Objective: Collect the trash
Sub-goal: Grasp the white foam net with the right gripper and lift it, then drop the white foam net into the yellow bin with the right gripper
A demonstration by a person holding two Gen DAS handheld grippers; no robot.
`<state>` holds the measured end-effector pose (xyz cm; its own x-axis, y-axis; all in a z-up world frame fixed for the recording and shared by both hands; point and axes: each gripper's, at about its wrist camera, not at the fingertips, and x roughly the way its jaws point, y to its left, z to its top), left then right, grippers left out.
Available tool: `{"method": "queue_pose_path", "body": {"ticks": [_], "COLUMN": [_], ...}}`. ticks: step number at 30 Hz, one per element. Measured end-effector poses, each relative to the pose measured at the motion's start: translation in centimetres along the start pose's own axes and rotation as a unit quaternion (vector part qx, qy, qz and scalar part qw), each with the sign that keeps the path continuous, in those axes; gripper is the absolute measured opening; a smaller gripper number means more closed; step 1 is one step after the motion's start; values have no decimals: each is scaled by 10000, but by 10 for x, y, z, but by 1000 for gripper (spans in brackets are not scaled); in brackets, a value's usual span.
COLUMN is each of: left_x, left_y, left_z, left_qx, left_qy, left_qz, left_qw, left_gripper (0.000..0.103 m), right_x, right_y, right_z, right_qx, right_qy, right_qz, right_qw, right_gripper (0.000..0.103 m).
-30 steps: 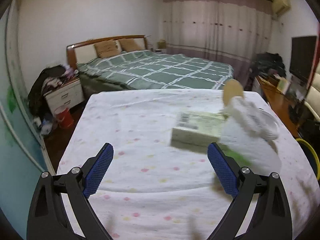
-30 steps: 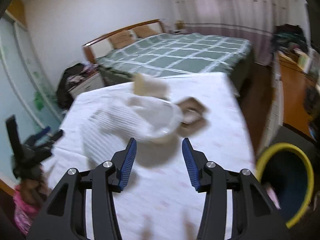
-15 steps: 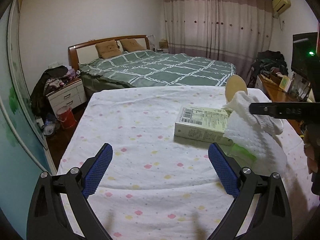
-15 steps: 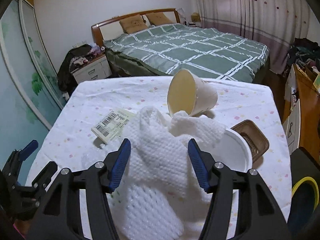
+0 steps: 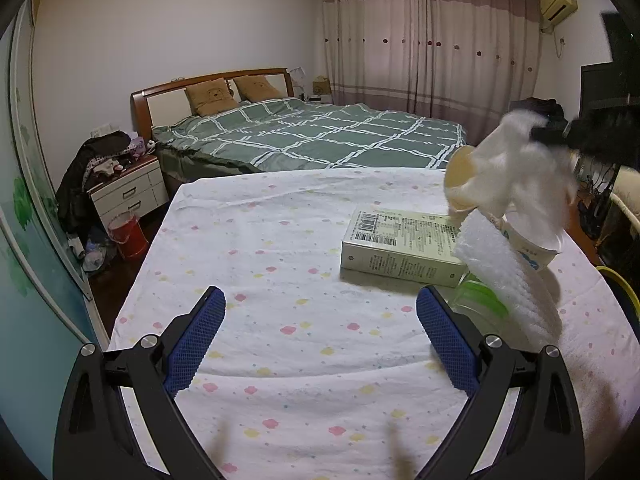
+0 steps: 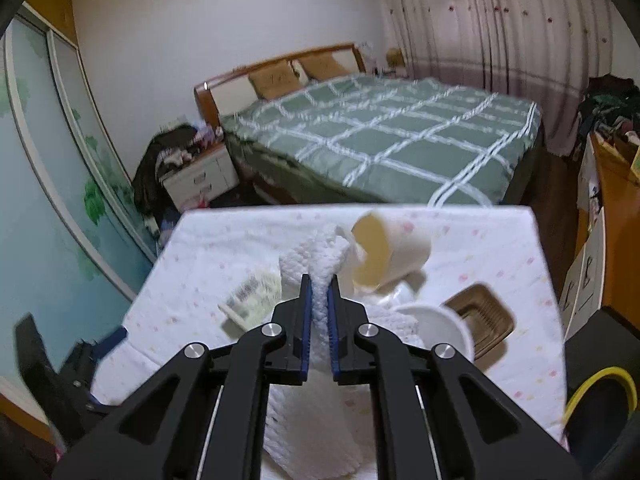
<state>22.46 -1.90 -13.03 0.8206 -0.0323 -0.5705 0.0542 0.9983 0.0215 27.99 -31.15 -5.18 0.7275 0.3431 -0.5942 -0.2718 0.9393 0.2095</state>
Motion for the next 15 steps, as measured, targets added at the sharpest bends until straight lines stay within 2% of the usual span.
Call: {"method": "queue_pose_path", "body": {"ticks": [8, 11, 15], "left_x": [0, 0, 0], "left_y": [-4, -4, -4], "left_z": [-2, -2, -2], "left_qx": [60, 57, 65], "left_qy": [27, 26, 13], "left_qz": [7, 1, 5], "left_qw": [10000, 10000, 10000], "left_gripper": [95, 95, 95], "right_x": [-75, -107, -143], "right_y": [-15, -27, -57], "right_z": [21, 21, 9], "right_qx": [-9, -62, -2], "right_qy": [-666, -843, -927], "right_qz": [-79, -270, -764], "right_qw": [9977, 9961, 9928], "right_gripper": [7, 7, 7]}}
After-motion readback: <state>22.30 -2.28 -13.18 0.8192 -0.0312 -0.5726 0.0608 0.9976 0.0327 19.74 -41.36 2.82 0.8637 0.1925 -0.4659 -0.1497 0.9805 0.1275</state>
